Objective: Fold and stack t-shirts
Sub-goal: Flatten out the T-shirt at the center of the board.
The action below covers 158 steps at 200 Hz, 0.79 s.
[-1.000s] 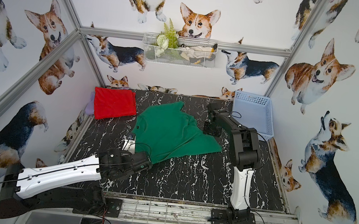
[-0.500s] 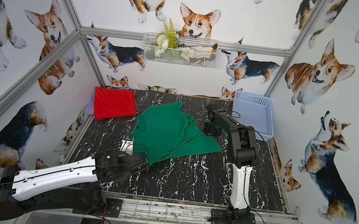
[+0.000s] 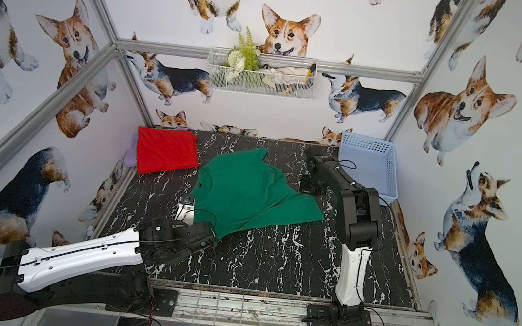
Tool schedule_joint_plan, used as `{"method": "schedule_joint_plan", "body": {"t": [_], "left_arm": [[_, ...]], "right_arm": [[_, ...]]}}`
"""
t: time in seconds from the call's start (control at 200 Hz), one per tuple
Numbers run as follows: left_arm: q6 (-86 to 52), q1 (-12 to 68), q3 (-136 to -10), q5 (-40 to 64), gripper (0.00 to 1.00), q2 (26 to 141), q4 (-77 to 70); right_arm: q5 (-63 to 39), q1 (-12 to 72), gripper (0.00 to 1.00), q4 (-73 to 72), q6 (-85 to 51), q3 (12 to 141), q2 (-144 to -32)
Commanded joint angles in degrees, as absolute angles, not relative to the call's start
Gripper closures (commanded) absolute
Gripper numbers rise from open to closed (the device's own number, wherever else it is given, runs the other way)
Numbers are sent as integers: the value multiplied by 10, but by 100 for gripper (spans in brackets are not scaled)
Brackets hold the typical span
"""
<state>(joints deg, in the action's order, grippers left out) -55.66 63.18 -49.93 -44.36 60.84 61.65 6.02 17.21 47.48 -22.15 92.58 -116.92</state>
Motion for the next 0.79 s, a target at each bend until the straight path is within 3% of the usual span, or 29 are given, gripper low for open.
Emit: {"method": "schedule_joint_plan", "body": {"t": [0.0, 0.32, 0.551, 0.786], "left_arm": [[-556, 631, -503, -449, 100, 601, 622], [-527, 631, -532, -467, 100, 559, 632], [-394, 631, -660, -507, 100, 542, 626], [-227, 631, -704, -405, 100, 458, 504]], "right_arm": [[88, 172, 100, 499, -210, 923, -1131], [105, 170, 100, 518, -204, 912, -1011], [94, 170, 100, 551, -202, 932, -888], [19, 176, 100, 573, -185, 926, -666]]}}
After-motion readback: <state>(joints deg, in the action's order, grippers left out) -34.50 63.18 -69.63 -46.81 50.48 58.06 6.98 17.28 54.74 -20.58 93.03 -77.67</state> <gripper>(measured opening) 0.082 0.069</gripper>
